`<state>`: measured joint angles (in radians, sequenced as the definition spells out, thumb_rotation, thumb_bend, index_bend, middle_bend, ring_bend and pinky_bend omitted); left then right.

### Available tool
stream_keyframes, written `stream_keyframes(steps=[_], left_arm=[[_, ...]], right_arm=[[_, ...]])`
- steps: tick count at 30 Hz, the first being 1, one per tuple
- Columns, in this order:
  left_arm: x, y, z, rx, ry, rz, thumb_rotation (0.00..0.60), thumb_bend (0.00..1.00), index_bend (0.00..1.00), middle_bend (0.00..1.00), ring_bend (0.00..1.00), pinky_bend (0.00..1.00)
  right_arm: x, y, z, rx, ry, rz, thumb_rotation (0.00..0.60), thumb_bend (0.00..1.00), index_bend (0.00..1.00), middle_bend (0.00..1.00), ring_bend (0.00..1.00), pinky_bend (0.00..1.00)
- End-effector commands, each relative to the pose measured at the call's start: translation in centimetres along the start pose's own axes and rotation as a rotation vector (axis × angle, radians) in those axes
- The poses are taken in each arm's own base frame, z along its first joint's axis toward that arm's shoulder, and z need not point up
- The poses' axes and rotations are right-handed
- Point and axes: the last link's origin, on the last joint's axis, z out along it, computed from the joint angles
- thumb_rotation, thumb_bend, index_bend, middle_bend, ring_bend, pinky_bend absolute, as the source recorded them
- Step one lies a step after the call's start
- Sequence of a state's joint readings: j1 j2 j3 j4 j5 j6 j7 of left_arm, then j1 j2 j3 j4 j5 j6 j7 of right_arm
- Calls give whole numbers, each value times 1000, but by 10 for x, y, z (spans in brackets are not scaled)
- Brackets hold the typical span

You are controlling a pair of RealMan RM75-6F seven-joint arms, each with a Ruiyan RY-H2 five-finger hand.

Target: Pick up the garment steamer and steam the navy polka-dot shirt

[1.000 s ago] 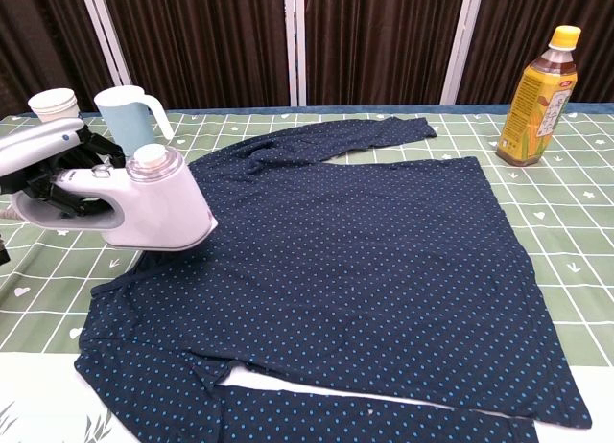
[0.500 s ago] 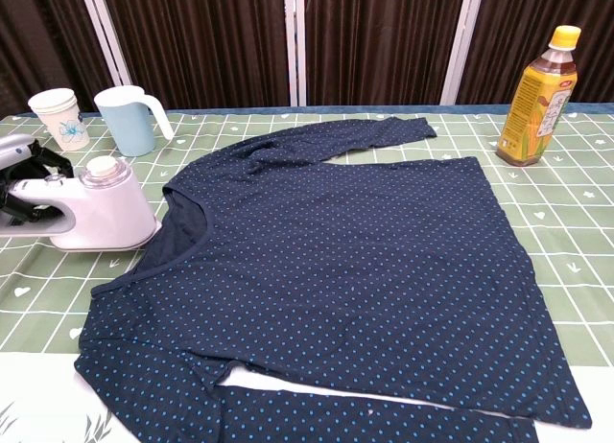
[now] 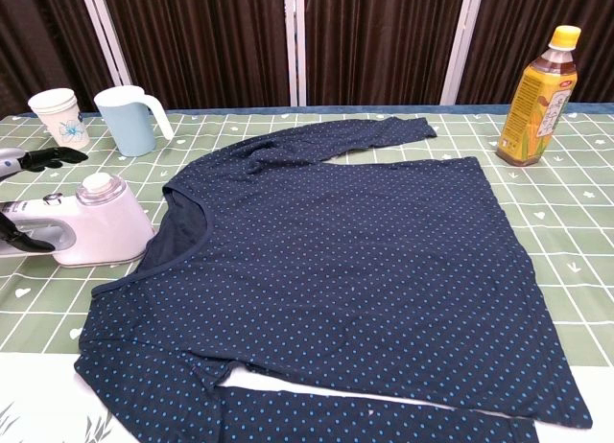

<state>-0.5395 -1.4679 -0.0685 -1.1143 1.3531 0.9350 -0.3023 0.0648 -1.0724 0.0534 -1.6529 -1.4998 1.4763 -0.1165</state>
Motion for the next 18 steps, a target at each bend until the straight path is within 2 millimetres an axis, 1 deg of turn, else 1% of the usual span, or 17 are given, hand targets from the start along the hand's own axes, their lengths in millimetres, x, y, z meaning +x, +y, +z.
stream_keyframes(steps=[1,5,7,10,12,18], left_arm=[[7,-1,-9,-3,9,-4,600,0,0,0,0,0],[20,-2,-23,-4,41,-2,600,0,0,0,0,0],[32,-1,-38,1,95,-3,600,0,0,0,0,0],[41,1,-54,9,162,4,600,0,0,0,0,0],[50,3,-71,23,222,14,600,0,0,0,0,0],[58,10,-115,108,312,98,600,0,0,0,0,0]], right_arm=[[1,0,-1,1,2,3,600,0,0,0,0,0],[3,0,-1,3,6,11,600,0,0,0,0,0],[4,0,-2,5,8,16,600,0,0,0,0,0],[5,0,-3,8,11,18,600,0,0,0,0,0],[5,0,-3,10,13,19,600,0,0,0,0,0],[5,0,-4,17,18,16,600,0,0,0,0,0]])
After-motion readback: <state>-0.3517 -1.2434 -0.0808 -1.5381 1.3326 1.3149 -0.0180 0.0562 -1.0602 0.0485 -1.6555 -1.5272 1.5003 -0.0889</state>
